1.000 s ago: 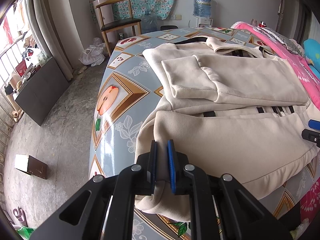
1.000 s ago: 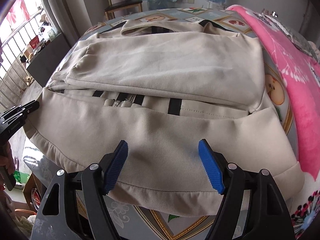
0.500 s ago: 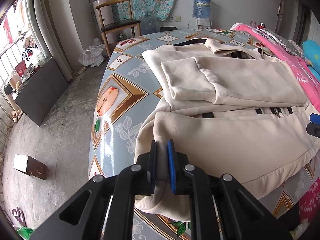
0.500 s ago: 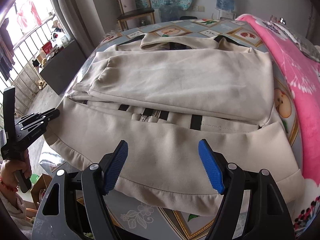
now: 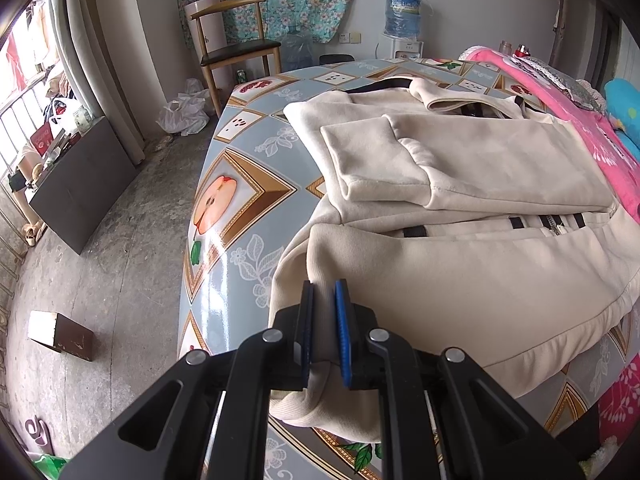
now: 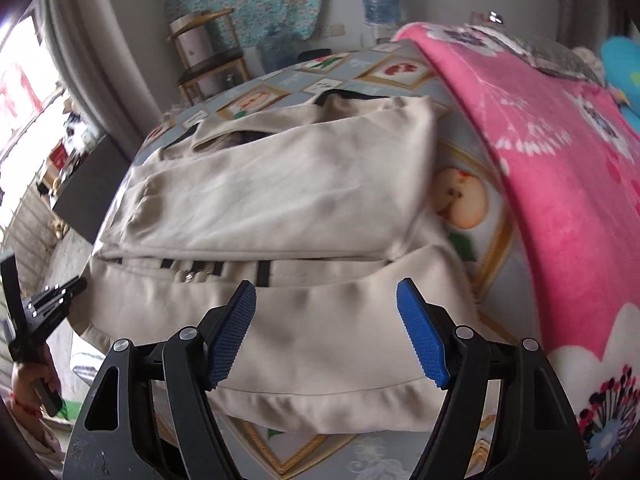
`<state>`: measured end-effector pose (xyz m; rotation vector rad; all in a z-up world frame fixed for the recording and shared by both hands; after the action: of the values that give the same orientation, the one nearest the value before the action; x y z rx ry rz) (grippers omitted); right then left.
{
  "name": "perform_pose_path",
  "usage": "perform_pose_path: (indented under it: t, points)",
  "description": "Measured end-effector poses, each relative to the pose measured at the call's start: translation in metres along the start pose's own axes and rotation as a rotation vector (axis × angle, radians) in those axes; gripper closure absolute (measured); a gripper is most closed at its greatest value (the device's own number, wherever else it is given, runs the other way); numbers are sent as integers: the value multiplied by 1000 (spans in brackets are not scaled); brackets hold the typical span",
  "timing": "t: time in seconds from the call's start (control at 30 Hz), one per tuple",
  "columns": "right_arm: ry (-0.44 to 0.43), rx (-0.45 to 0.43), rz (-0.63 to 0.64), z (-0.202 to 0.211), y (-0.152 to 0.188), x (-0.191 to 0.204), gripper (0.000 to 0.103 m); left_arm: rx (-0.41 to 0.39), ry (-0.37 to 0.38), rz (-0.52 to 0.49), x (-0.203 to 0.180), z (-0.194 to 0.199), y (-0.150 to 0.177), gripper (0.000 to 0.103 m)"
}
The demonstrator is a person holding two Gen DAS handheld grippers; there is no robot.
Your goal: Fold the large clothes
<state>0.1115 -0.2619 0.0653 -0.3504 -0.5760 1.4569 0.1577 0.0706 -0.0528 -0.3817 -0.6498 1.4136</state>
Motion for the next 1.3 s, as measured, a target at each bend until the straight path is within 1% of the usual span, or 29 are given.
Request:
perform_pose_path:
  t: [0.13, 0.2, 0.23, 0.3, 0.37, 0.47, 0.6, 0.7, 0.83, 0.9, 0.97, 1.07, 1.2, 1.3]
  points:
    - [-32, 3, -123, 10, -9, -50, 33, 1, 0, 1, 0, 1, 0, 92]
    - [-50, 10, -172, 9, -12, -67, 37, 2, 0, 3, 0, 1, 0, 92]
    - [-72, 14, -198, 8, -13, -74, 38, 2, 0, 4, 0, 1, 0, 92]
    - [-117, 17, -252, 4, -16, -84, 46, 2, -3, 4, 0, 1, -1, 92]
    - [-152, 24, -274, 0, -18, -86, 52, 3, -6, 2, 0, 1, 0, 92]
    - [-198, 22, -279, -3, -23, -85, 56, 3, -6, 1, -1, 1, 0, 92]
    - [-269, 34, -294, -13, -36, -84, 56, 2, -6, 1, -1, 1, 0, 92]
    - [-292, 55, -312, -24, -43, -88, 56, 2, -5, 6, -1, 1, 0, 92]
    - [-319, 90, -340, -35, -42, -93, 56, 2, -4, 11, 0, 0, 0, 92]
    - [-311, 104, -348, -37, -38, -95, 56, 1, -4, 11, 0, 0, 0, 92]
    - [-297, 113, -348, -37, -34, -97, 56, 2, -3, 10, 0, 0, 0, 92]
    - [-297, 116, -362, -33, -28, -101, 58, 1, -4, 10, 0, 0, 0, 92]
    - [-319, 139, -379, -30, -22, -105, 57, 2, 0, 16, 1, 0, 0, 92]
    - [-336, 173, -357, -26, -16, -102, 56, 3, 5, 20, 1, 0, 0, 92]
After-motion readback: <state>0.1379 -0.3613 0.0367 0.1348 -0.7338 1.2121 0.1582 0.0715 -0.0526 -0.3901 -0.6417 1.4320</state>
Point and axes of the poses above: each gripper's, at about its wrist camera, not at the fingertips, and z roughly against the way its jaws point, x to its left, y to its underside, the point moved 3 cm from there along -z, roughly the way its jaws point, and after that the axes turned 10 degrees about -y, right-handed, at the moved point
